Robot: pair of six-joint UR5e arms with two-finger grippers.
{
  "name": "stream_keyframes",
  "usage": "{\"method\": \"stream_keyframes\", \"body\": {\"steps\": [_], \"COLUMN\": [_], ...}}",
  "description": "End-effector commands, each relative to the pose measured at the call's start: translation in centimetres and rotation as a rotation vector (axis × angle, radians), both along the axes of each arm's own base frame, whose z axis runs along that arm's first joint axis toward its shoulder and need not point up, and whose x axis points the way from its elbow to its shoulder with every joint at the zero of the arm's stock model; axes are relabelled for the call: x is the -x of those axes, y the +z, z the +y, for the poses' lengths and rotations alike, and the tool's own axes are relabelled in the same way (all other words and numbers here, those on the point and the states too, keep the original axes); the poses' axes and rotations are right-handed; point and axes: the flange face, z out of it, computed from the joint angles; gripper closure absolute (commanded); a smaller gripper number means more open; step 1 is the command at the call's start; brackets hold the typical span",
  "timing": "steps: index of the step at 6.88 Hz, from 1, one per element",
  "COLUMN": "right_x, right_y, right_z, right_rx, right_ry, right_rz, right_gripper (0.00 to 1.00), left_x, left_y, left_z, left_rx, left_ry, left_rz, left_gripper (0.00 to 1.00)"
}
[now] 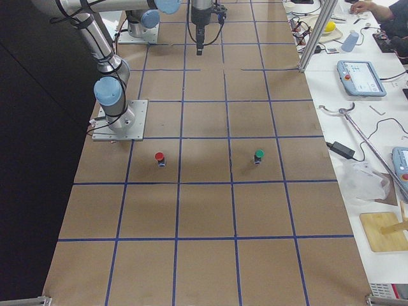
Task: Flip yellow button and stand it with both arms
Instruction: 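Lift the yellow button with the left gripper and carry it toward the table center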
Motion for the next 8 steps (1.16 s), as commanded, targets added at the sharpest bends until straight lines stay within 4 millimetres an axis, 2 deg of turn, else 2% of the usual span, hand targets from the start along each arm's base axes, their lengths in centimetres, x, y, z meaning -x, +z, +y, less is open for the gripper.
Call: {"method": "stream_keyframes", "body": {"steps": [1, 3, 5, 6, 8], "right_x": [0.0, 0.0, 0.3, 0.2, 0.1], "right_y": [0.0, 0.0, -0.1, -0.1, -0.7], "right_z": [0.0, 0.0, 0.0, -0.1, -0.5], "right_rx": [0.001, -0.001, -0.002, 0.001, -0.024], "right_ry": [0.001, 0.000, -0.005, -0.006, -0.022], "right_rz": [0.000, 0.000, 0.001, 0.000, -0.024], "right_gripper": [0.00, 0.00, 0.00, 0.00, 0.00], "left_x": [3.6, 11.7, 21.7, 25.5, 31.1], "left_y": [4.9, 9.0, 15.0, 16.2, 19.2], "left_z": [-0.2, -0.5, -1.2, -0.9, 1.2], "left_rx": [0.009, -0.038, -0.116, -0.205, -0.277], "left_ry": [0.056, 0.164, 0.321, 0.394, 0.517], "left_rz": [0.090, 0.227, 0.394, 0.554, 0.766], "left_gripper": [0.91, 0.91, 0.91, 0.91, 0.91]}}
